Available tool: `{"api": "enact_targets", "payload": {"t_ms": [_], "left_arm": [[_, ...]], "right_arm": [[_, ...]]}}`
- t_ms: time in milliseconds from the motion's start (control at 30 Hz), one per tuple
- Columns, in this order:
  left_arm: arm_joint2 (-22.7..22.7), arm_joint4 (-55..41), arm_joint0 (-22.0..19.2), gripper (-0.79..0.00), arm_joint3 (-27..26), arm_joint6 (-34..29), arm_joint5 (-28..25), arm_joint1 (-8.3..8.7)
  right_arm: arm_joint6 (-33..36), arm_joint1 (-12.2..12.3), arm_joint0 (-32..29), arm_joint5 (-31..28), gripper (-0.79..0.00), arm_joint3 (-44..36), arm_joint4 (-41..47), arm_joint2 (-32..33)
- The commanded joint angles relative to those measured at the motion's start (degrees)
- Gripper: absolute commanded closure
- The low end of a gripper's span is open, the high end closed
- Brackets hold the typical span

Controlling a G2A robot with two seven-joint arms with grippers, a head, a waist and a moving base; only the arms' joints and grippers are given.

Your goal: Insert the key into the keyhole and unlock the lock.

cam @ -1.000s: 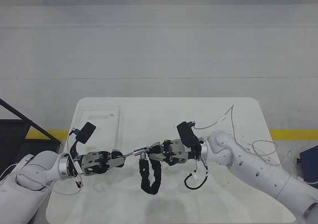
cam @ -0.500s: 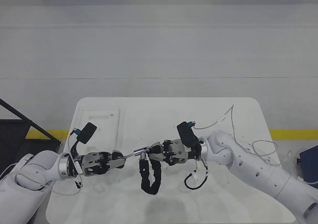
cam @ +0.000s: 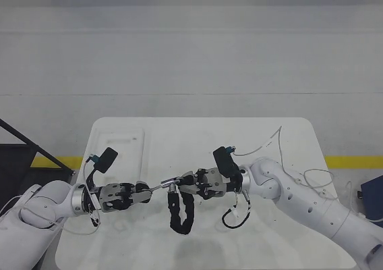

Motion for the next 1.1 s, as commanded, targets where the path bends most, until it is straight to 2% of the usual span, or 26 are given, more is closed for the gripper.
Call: {"api": "enact_targets", "payload": {"t_ms": [0, 667, 1067], "left_arm": [[0.05, 0.00, -0.09, 0.000, -0.02, 0.03, -0.03, 0.01], [0.61, 0.51, -1.07, 0.000, -1.26, -1.12, 1.12, 0.24], [-0.66, 1.77, -0.38, 0.000, -1.19, -1.15, 1.15, 0.58]], "right_arm": [[0.00, 0.00, 0.00, 0.00, 0.000, 0.00, 0.00, 0.00], [0.00, 0.00, 0.00, 0.00, 0.000, 0.00, 0.00, 0.00], [0.00, 0.00, 0.00, 0.00, 0.000, 0.00, 0.00, 0.00]]}}
